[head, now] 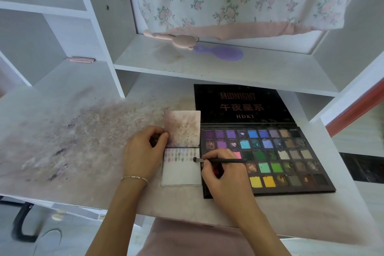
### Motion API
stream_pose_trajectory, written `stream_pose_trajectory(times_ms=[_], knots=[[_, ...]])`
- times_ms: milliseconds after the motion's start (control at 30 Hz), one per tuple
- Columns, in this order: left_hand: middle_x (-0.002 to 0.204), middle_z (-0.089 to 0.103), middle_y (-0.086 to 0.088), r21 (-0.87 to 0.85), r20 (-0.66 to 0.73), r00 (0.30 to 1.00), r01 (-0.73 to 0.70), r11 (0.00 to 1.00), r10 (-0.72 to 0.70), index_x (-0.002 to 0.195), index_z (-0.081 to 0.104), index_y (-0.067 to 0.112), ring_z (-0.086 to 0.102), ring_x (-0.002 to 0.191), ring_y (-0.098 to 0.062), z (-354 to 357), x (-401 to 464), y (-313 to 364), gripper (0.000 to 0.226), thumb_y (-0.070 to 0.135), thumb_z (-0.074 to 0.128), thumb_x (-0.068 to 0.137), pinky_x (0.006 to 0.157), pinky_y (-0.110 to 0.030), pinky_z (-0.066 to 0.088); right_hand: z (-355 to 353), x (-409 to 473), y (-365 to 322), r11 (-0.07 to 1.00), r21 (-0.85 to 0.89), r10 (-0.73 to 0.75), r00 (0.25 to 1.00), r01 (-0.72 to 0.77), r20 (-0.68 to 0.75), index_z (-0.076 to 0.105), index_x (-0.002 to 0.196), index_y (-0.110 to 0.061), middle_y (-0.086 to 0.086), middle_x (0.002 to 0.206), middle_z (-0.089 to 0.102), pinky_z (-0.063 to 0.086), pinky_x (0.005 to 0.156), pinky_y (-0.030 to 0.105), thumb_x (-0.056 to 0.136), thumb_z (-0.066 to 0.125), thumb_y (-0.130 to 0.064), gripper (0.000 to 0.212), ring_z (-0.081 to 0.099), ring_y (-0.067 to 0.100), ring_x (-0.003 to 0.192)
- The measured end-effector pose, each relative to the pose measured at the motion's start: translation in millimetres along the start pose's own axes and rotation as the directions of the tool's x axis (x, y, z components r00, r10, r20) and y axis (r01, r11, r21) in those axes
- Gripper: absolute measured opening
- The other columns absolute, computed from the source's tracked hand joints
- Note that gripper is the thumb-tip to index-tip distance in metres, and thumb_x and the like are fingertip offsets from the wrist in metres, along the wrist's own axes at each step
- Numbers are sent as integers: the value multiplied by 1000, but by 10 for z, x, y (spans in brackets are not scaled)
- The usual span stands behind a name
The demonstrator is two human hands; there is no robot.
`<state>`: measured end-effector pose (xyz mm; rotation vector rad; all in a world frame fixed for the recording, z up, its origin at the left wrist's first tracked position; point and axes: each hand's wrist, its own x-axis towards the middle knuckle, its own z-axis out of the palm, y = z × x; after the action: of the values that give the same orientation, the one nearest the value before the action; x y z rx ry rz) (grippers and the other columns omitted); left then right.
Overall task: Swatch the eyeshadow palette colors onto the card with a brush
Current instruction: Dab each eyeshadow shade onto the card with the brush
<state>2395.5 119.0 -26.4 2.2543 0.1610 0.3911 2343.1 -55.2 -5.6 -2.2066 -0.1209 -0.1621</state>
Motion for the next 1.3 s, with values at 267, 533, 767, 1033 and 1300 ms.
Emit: stream_pose_trajectory(times_ms=[267,533,767,1033,1300], knots=[[68,59,15,4,3,1000,3,1000,-3,80,66,25,52,65,3,0,4,-6,5,22,62,82,57,-13,35,2,2,15,1000,-11,-6,1000,6,10,47,80,-39,-16,87,54,45,70,14,85,58,-20,23,51,0,85],[66,56,19,0,3,1000,6,1000,-6,76,63,30,52,63,3,-3,0,13,9,23,62,81,55,-12,32,-7,8,15,1000,4,-5,1000,5,7,43,74,-46,-19,86,52,43,67,12,84,59,-19,32,51,0,83],[66,58,16,-2,6,1000,7,1000,-7,76,64,29,53,64,1,-3,-3,8,7,24,62,82,55,-13,32,-2,9,22,1000,10,-19,1000,19,-6,44,73,-45,-16,84,54,44,65,12,82,59,-17,33,52,1,81],[65,57,19,-9,8,1000,-4,1000,4,74,59,34,53,64,1,-6,3,20,13,24,62,82,55,-13,32,-138,-14,57,942,334,40,975,36,-217,58,79,-34,-4,65,61,39,44,12,85,54,-16,20,53,7,53],[69,58,22,-62,-8,1000,14,998,-15,77,57,38,56,68,1,-6,-10,11,15,24,61,82,59,-15,37,-318,-88,202,970,234,-22,984,64,-178,61,75,-32,-8,80,64,46,63,10,79,50,-8,27,59,5,77]])
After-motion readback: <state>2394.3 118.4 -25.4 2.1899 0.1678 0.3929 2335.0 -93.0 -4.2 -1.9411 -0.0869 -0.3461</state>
